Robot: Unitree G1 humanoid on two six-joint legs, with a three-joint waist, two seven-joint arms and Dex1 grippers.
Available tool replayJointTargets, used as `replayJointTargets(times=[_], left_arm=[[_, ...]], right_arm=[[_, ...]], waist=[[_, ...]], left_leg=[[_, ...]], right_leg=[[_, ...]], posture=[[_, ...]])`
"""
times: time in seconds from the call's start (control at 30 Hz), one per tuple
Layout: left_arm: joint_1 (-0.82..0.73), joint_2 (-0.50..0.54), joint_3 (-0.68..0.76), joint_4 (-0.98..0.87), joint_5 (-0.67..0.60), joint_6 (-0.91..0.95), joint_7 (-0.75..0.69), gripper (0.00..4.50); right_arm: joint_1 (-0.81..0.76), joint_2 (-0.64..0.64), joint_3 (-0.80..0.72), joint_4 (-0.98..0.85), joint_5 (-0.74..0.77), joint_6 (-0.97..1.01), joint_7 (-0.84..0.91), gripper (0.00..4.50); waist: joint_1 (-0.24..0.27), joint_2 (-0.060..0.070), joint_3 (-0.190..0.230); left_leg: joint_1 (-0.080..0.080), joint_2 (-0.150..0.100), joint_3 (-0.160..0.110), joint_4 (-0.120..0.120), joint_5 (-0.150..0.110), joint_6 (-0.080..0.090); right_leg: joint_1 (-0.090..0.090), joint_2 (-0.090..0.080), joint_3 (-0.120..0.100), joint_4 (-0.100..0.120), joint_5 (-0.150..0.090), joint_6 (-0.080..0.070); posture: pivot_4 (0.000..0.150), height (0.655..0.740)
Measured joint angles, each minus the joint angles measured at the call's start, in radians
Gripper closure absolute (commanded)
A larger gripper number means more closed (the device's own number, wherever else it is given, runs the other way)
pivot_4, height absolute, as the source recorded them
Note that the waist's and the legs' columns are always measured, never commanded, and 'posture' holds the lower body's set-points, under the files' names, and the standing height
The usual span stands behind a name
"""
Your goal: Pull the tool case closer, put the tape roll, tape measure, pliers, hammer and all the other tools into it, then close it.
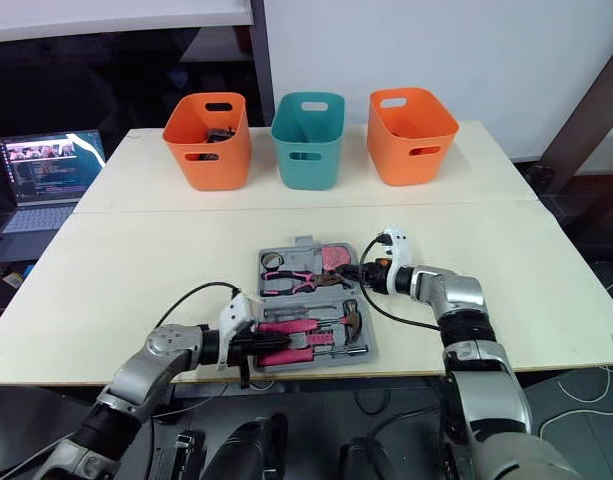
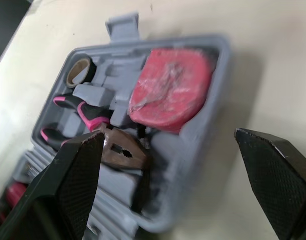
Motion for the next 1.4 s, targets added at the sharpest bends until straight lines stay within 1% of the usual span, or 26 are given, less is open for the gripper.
replayJointTargets(times=[0.03, 0.07, 0.13, 0.2, 0.23, 0.37, 0.53, 0.63, 0.7, 0.83, 1.07, 1.23, 1.4], left_arm=[[-0.008, 0.017, 0.034, 0.0, -0.024, 0.005, -0.007, 4.5], [-0.02, 0.04, 0.065, 0.003, -0.038, 0.008, -0.015, 4.5], [-0.054, 0.083, 0.106, 0.021, -0.047, 0.001, -0.024, 4.5], [-0.084, 0.119, 0.119, 0.067, -0.032, -0.029, -0.035, 4.5], [-0.096, 0.129, 0.12, 0.101, -0.018, -0.045, -0.036, 4.5], [-0.155, 0.128, 0.095, 0.266, 0.048, -0.105, -0.028, 4.5], [-0.217, 0.081, 0.056, 0.395, 0.108, -0.181, -0.02, 4.5], [-0.24, 0.026, 0.033, 0.457, 0.132, -0.215, -0.017, 4.5], [-0.257, 0.001, 0.023, 0.481, 0.141, -0.233, -0.011, 4.5], [-0.268, -0.02, 0.019, 0.491, 0.152, -0.238, -0.002, 4.5], [-0.243, -0.05, 0.015, 0.449, 0.169, -0.229, 0.014, 4.5], [-0.224, -0.055, 0.013, 0.42, 0.171, -0.22, 0.016, 4.5], [-0.222, -0.044, 0.015, 0.408, 0.173, -0.206, 0.018, 4.5]], right_arm=[[0.027, -0.033, 0.007, -0.079, 0.001, 0.01, 0.007, 0.09], [0.049, -0.066, 0.016, -0.147, 0.0, 0.017, 0.013, 0.33], [0.084, -0.13, 0.055, -0.244, -0.022, 0.005, 0.029, 0.94], [0.12, -0.182, 0.117, -0.302, -0.072, -0.035, 0.042, 1.93], [0.135, -0.199, 0.151, -0.31, -0.102, -0.063, 0.044, 2.51], [0.151, -0.228, 0.278, -0.297, -0.222, -0.2, 0.048, 4.44], [0.117, -0.203, 0.348, -0.198, -0.305, -0.338, 0.046, 4.44], [0.109, -0.178, 0.377, -0.142, -0.332, -0.389, 0.054, 4.44], [0.107, -0.175, 0.38, -0.14, -0.337, -0.401, 0.068, 4.44], [0.129, -0.174, 0.382, -0.181, -0.334, -0.384, 0.106, 4.44], [0.216, -0.194, 0.331, -0.317, -0.312, -0.263, 0.117, 4.44], [0.246, -0.202, 0.315, -0.367, -0.305, -0.219, 0.119, 4.44], [0.249, -0.198, 0.308, -0.373, -0.294, -0.201, 0.108, 4.44]], waist=[[0.0, 0.0, 0.0], [0.0, 0.0, 0.0], [0.0, 0.0, 0.0], [-0.003, 0.0, 0.0], [-0.004, 0.0, 0.0], [-0.001, 0.0, 0.001], [0.0, -0.001, 0.001], [0.002, -0.001, 0.002], [0.0, -0.001, 0.002], [0.003, -0.001, 0.002], [0.016, -0.001, 0.002], [0.021, -0.001, 0.002], [0.022, -0.001, 0.002]], left_leg=[[-0.001, 0.0, 0.0, 0.0, 0.0, 0.0], [-0.001, 0.0, 0.0, 0.0, 0.0, 0.0], [-0.001, 0.0, 0.0, 0.0, 0.0, 0.0], [-0.001, 0.0, 0.0, 0.0, 0.0, 0.0], [-0.001, 0.0, 0.0, 0.0, 0.0, 0.0], [-0.001, 0.0, 0.0, 0.0, 0.0, 0.0], [-0.002, 0.0, 0.0, 0.0, 0.0, 0.0], [-0.002, 0.0, 0.0, 0.001, 0.0, 0.0], [-0.001, 0.0, -0.001, 0.001, 0.0, 0.0], [0.0, -0.001, -0.001, 0.002, 0.0, 0.0], [-0.001, -0.001, -0.002, 0.001, 0.0, 0.0], [-0.001, -0.001, -0.002, 0.002, 0.0, 0.0], [-0.001, -0.001, -0.002, 0.002, 0.0, 0.0]], right_leg=[[-0.001, 0.0, 0.0, 0.0, 0.0, 0.0], [-0.001, 0.0, 0.0, 0.0, 0.0, 0.0], [-0.001, 0.0, 0.0, -0.001, 0.0, 0.0], [-0.001, 0.0, 0.0, -0.001, 0.0, 0.0], [-0.001, 0.0, 0.0, -0.001, 0.0, 0.0], [-0.002, 0.0, 0.0, -0.001, 0.0, 0.0], [0.001, 0.001, -0.002, -0.001, 0.0, 0.0], [0.003, 0.001, -0.003, -0.001, 0.0, 0.001], [0.004, 0.002, -0.003, -0.001, 0.0, 0.001], [0.005, 0.002, -0.003, 0.0, 0.0, 0.001], [0.005, 0.001, -0.004, 0.0, 0.0, 0.001], [0.005, 0.001, -0.004, -0.001, 0.0, 0.001], [0.005, 0.0, -0.004, -0.001, 0.0, 0.001]], posture=[[0.15, 0.74], [0.15, 0.74], [0.15, 0.74], [0.15, 0.74], [0.15, 0.74], [0.15, 0.74], [0.15, 0.74], [0.15, 0.74], [0.15, 0.74], [0.15, 0.74], [0.15, 0.74], [0.15, 0.74], [0.15, 0.74]])
